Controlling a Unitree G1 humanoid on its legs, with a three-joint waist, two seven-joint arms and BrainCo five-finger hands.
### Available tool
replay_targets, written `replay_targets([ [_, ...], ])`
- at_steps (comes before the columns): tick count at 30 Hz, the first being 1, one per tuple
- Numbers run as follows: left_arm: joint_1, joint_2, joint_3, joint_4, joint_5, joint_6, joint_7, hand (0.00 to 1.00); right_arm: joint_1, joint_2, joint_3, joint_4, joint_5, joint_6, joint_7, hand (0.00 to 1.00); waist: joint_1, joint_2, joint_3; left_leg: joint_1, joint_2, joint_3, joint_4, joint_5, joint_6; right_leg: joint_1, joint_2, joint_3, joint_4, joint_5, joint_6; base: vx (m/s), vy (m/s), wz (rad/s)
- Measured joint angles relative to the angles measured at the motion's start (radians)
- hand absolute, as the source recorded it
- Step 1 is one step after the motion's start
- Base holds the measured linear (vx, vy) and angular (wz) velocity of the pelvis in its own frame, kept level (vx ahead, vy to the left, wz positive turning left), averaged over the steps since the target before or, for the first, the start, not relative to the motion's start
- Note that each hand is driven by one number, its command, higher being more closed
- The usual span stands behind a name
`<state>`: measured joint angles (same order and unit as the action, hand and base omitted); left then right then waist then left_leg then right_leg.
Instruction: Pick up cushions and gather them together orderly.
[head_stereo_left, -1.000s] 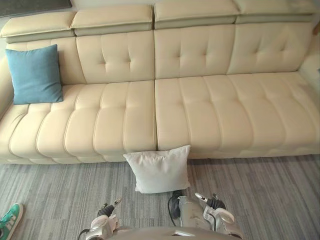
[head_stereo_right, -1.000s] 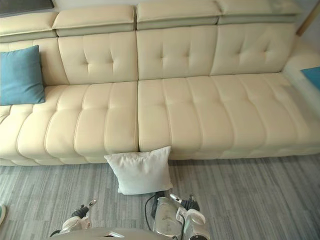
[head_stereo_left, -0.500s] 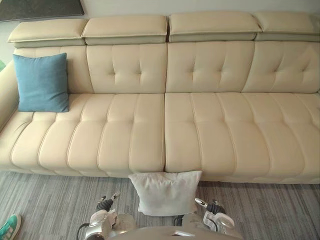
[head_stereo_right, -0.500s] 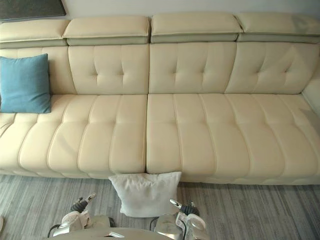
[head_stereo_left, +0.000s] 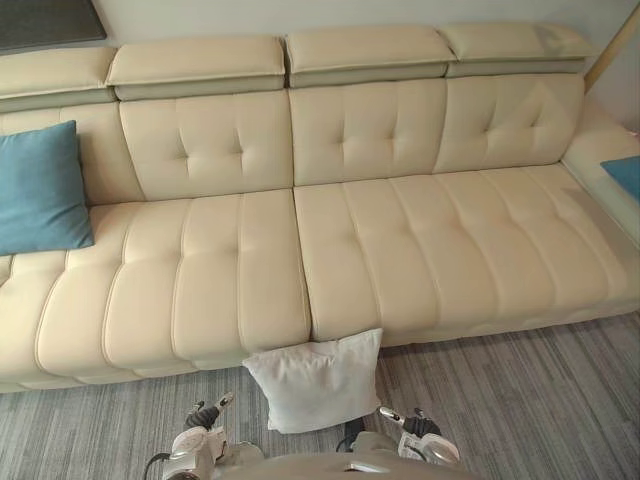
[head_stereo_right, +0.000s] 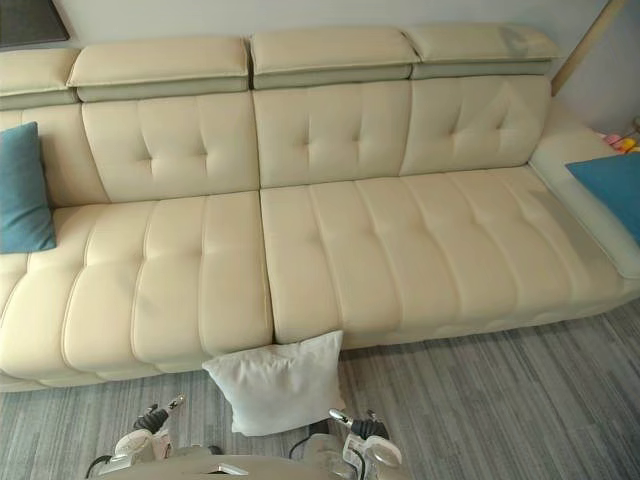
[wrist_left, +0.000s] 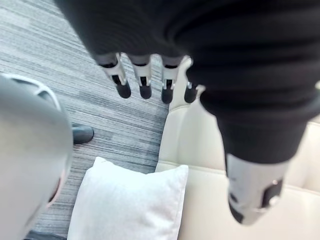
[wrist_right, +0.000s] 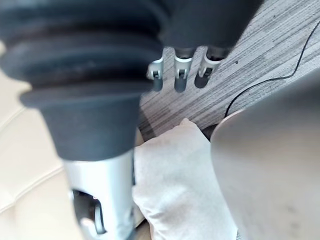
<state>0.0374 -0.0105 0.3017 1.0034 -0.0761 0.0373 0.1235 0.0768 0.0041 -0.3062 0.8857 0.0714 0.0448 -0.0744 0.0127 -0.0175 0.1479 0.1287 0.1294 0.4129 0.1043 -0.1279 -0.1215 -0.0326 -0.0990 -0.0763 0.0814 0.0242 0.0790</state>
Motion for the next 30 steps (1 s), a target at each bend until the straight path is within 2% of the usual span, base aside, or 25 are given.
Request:
replay_targets([
  [5,-0.012,0.006,-0.016,-0.009,-0.003,-0.001,0.003,0.00,-0.013,-0.015,0.064,-0.007,-0.017,0.002,-0.004,0.00,0.006,-0.009,0.007,-0.007,-0.010,0.018,0.002,-0.001,0.002,-0.019,-0.004,0.025,-0.007,0.011,-0.002,-0.07,0.026,-0.14],
  [6,-0.021,0.011,-0.031,-0.016,-0.008,-0.001,0.005,0.00,-0.033,-0.018,0.081,-0.018,-0.032,0.002,-0.005,0.00,0.015,-0.011,0.021,-0.027,-0.009,0.032,0.022,-0.007,0.007,-0.046,-0.005,0.041,0.006,0.014,-0.005,-0.10,0.033,-0.30],
  [8,-0.063,0.012,-0.056,-0.037,-0.040,-0.002,0.025,0.00,-0.088,-0.021,0.127,-0.079,-0.041,0.003,-0.029,0.00,0.010,-0.016,0.061,-0.128,0.008,0.037,0.132,-0.044,0.022,-0.128,-0.007,0.064,0.049,0.033,0.002,-0.14,0.023,-0.27],
  [10,-0.122,0.007,-0.098,-0.069,-0.082,-0.010,0.048,0.00,-0.173,-0.041,0.166,-0.162,-0.054,0.000,-0.048,0.00,0.008,-0.011,0.123,-0.273,0.046,0.041,0.295,-0.100,0.044,-0.247,0.000,0.089,0.111,0.044,0.001,-0.27,0.059,-0.28],
  [13,-0.198,0.010,-0.131,-0.122,-0.139,-0.025,0.071,0.00,-0.294,-0.091,0.212,-0.238,-0.084,-0.003,-0.078,0.00,0.005,-0.004,0.205,-0.400,0.098,0.057,0.458,-0.169,0.062,-0.370,0.019,0.124,0.201,0.046,0.005,-0.29,0.090,-0.33],
  [14,-0.225,0.014,-0.134,-0.135,-0.162,-0.034,0.076,0.00,-0.325,-0.115,0.224,-0.262,-0.109,-0.006,-0.085,0.00,0.000,-0.003,0.213,-0.466,0.110,0.057,0.510,-0.186,0.071,-0.438,0.019,0.127,0.243,0.043,0.005,-0.29,0.081,-0.23],
  [17,-0.293,0.036,-0.145,-0.149,-0.195,-0.040,0.092,0.00,-0.400,-0.151,0.226,-0.283,-0.118,-0.004,-0.091,0.00,-0.001,0.003,0.271,-0.560,0.135,0.052,0.602,-0.218,0.081,-0.540,0.016,0.128,0.328,0.032,0.001,-0.17,0.047,-0.06],
  [18,-0.315,0.047,-0.144,-0.158,-0.205,-0.041,0.092,0.00,-0.425,-0.162,0.227,-0.283,-0.118,-0.003,-0.099,0.00,-0.001,0.004,0.279,-0.613,0.142,0.048,0.633,-0.231,0.084,-0.595,0.015,0.127,0.358,0.024,-0.010,-0.20,0.051,-0.01],
  [19,-0.330,0.053,-0.144,-0.163,-0.207,-0.042,0.093,0.00,-0.442,-0.170,0.227,-0.283,-0.118,-0.002,-0.107,0.00,-0.001,0.006,0.284,-0.649,0.146,0.044,0.652,-0.234,0.086,-0.630,0.015,0.126,0.375,0.022,-0.012,-0.13,0.026,0.07],
  [21,-0.388,0.079,-0.140,-0.173,-0.239,-0.049,0.094,0.00,-0.519,-0.209,0.233,-0.284,-0.118,-0.001,-0.114,0.00,-0.001,0.016,0.335,-0.729,0.160,0.028,0.700,-0.236,0.090,-0.704,0.015,0.121,0.416,0.021,-0.014,-0.14,0.001,0.08],
  [23,-0.434,0.103,-0.117,-0.193,-0.262,-0.057,0.094,0.00,-0.596,-0.275,0.275,-0.307,-0.125,-0.001,-0.121,0.00,-0.001,0.021,0.364,-0.825,0.171,0.014,0.745,-0.237,0.093,-0.795,0.013,0.118,0.454,0.020,-0.016,-0.10,-0.017,0.06],
  [26,-0.516,0.149,-0.095,-0.207,-0.301,-0.069,0.111,0.00,-0.726,-0.368,0.296,-0.332,-0.197,-0.004,-0.132,0.00,0.000,0.024,0.407,-0.972,0.181,-0.004,0.795,-0.224,0.111,-0.940,0.009,0.111,0.517,0.020,-0.016,-0.06,-0.034,0.11],
  [28,-0.564,0.169,-0.078,-0.207,-0.316,-0.074,0.116,0.00,-0.797,-0.409,0.306,-0.331,-0.197,-0.005,-0.154,0.00,0.001,0.027,0.409,-1.072,0.184,-0.016,0.830,-0.209,0.120,-1.042,0.001,0.106,0.574,0.015,-0.011,-0.02,-0.030,0.18],
  [30,-0.581,0.178,-0.076,-0.208,-0.316,-0.079,0.118,0.00,-0.820,-0.413,0.306,-0.331,-0.196,-0.005,-0.157,0.00,0.002,0.027,0.409,-1.105,0.188,-0.025,0.845,-0.209,0.121,-1.073,0.001,0.101,0.591,0.013,-0.011,-0.01,-0.012,0.09],
])
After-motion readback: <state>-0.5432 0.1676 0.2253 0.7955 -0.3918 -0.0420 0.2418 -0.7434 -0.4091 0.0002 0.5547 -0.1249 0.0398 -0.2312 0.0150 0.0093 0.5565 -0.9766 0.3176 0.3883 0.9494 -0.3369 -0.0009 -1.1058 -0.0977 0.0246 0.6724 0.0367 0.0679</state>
